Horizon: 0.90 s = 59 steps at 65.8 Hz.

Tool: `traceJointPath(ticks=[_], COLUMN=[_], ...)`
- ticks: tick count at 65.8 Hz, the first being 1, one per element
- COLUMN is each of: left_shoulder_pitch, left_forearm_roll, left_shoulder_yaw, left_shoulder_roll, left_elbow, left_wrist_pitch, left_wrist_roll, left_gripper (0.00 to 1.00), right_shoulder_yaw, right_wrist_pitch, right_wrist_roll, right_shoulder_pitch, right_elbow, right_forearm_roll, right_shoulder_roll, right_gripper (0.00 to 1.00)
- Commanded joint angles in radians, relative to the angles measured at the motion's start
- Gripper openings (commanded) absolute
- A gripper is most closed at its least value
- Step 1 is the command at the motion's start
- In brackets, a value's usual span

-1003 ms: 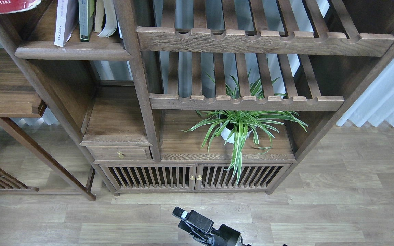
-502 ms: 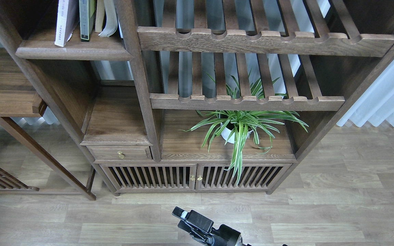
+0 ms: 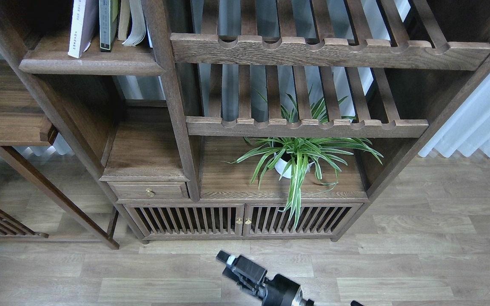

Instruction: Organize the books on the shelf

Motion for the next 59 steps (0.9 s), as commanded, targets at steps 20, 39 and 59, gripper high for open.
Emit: traceJointPath(ticks=[20, 39, 59], left_shoulder_pitch=[0.11, 0.369, 0.773], left_forearm_roll=[-0.102, -0.183, -0.339], left_shoulder_yaw=[-0.045, -0.206, -0.274], left_shoulder_roll=[-0.008, 0.116, 0.176], left_elbow=[-0.144, -0.451, -0.644], left_wrist_pitch=[0.0, 0.0, 0.0], left_wrist_roll=[-0.008, -0.003, -0.008], left_gripper=[0.95, 0.99, 0.99], right_shoulder_yaw=[0.088, 0.1, 0.111], right_wrist_pitch=[0.0, 0.0, 0.0], right_wrist_roll=[0.042, 0.043, 0.043], right_shoulder_pitch=[0.107, 0.108, 0.113], right_elbow=[0.054, 0.088, 0.089], right_forearm_roll=[0.002, 0.01, 0.005], right_shoulder_roll=[0.0, 0.0, 0.0], right_gripper=[1.0, 1.0, 1.0])
